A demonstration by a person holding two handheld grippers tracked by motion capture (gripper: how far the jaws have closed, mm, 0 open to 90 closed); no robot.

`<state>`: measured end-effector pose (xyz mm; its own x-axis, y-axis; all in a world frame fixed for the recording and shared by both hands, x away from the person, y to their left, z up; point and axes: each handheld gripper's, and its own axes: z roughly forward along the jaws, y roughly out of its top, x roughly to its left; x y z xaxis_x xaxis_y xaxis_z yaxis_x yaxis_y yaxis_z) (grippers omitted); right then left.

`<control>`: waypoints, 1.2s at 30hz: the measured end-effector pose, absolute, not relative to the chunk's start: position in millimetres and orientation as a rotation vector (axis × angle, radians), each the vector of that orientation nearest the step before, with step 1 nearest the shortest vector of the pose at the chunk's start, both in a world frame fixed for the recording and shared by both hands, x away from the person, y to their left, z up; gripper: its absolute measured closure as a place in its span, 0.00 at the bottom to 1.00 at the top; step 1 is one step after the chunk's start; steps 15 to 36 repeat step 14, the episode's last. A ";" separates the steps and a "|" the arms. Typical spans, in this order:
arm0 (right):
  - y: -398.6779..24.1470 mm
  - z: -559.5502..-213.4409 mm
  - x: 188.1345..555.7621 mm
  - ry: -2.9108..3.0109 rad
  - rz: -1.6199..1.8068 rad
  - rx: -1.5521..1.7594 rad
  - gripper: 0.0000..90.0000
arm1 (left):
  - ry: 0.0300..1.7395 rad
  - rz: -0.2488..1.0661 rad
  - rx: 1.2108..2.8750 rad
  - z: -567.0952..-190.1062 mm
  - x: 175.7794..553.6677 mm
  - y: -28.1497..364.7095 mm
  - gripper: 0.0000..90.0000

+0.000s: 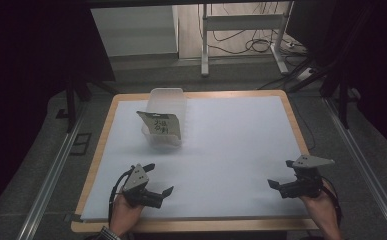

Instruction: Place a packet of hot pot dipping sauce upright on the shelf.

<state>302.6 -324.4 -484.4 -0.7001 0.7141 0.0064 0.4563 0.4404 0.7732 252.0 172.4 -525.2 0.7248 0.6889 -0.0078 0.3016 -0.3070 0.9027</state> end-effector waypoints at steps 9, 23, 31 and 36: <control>-330.8 -500.8 308.4 2.418 1.049 1.068 0.00 | 0.778 0.470 1.908 -526.8 253.1 171.9 0.00; -334.1 -502.9 310.6 2.414 1.060 1.105 0.00 | 0.780 0.473 1.906 -526.5 253.5 171.7 0.00; -334.1 -502.9 310.6 2.414 1.060 1.105 0.00 | 0.780 0.473 1.906 -526.5 253.5 171.7 0.00; -334.1 -502.9 310.6 2.414 1.060 1.105 0.00 | 0.780 0.473 1.906 -526.5 253.5 171.7 0.00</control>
